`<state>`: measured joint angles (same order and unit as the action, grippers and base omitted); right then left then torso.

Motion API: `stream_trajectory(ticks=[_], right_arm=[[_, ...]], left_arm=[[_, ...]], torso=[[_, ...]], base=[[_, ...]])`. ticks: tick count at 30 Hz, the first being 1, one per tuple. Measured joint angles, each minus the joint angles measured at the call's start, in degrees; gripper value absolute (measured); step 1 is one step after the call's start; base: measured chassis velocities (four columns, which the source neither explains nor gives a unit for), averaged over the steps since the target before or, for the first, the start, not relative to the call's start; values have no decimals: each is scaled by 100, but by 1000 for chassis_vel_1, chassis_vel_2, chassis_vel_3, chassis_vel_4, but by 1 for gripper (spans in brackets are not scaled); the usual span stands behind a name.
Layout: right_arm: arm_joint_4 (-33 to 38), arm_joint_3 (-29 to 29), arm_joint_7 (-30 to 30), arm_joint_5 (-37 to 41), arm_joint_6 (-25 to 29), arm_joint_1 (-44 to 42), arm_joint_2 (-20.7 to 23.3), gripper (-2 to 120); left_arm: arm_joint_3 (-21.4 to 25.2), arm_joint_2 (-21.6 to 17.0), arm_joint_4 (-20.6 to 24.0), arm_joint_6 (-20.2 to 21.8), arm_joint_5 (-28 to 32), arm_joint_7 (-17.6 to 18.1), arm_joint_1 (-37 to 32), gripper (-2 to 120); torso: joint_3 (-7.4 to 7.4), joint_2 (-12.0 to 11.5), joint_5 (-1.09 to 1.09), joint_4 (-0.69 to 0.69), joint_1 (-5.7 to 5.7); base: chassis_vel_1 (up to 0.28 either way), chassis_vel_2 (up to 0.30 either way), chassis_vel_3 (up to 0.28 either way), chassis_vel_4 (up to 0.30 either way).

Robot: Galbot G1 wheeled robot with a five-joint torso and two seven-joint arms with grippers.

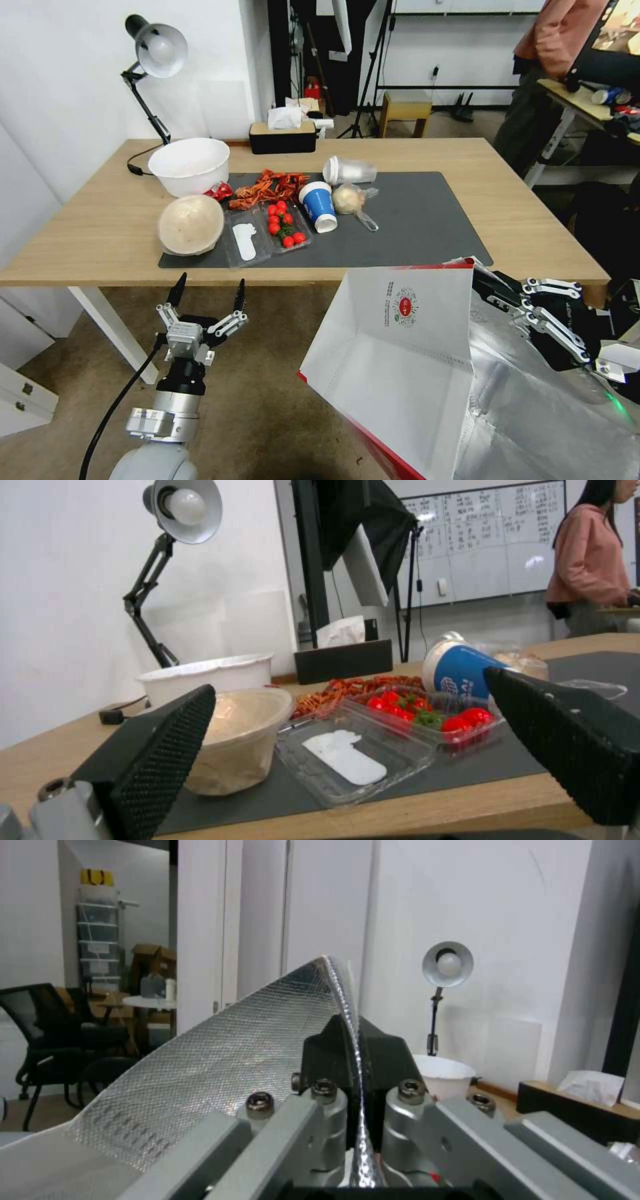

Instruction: Pick up the food delivery bag from the floor and place it on the table.

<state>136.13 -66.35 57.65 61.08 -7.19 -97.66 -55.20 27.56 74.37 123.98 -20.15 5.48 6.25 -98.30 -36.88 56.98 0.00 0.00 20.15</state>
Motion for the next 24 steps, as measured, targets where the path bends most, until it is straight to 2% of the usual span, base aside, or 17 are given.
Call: stream_trajectory(ticks=[14, 19, 21, 22, 24], right_arm=[[13, 68, -224, 134, -11, 141, 67, 0], [75, 85, -747, 324, 90, 141, 74, 0], [161, 158, -1362, 461, 201, 189, 113, 0], [161, 158, -1362, 461, 201, 189, 113, 0], [255, 283, -2028, 578, 335, 303, 192, 0]], left_arm=[[48, -6, 30, 15, -14, 13, -31, 100], [9, 5, 28, 24, -55, 15, -25, 100], [-21, 18, 11, 24, -97, 16, -28, 100], [-21, 18, 11, 24, -97, 16, -28, 100], [-49, 26, 10, 24, -136, 14, -38, 100]], torso=[[18, -30, 0, 0, -14], [22, -37, 0, 0, -17], [24, -41, 0, 0, -19], [24, -41, 0, 0, -19], [25, -44, 0, 0, -21]], base=[[0, 0, 0, 0], [0, 0, 0, 0], [0, 0, 0, 0], [0, 0, 0, 0], [0, 0, 0, 0]])
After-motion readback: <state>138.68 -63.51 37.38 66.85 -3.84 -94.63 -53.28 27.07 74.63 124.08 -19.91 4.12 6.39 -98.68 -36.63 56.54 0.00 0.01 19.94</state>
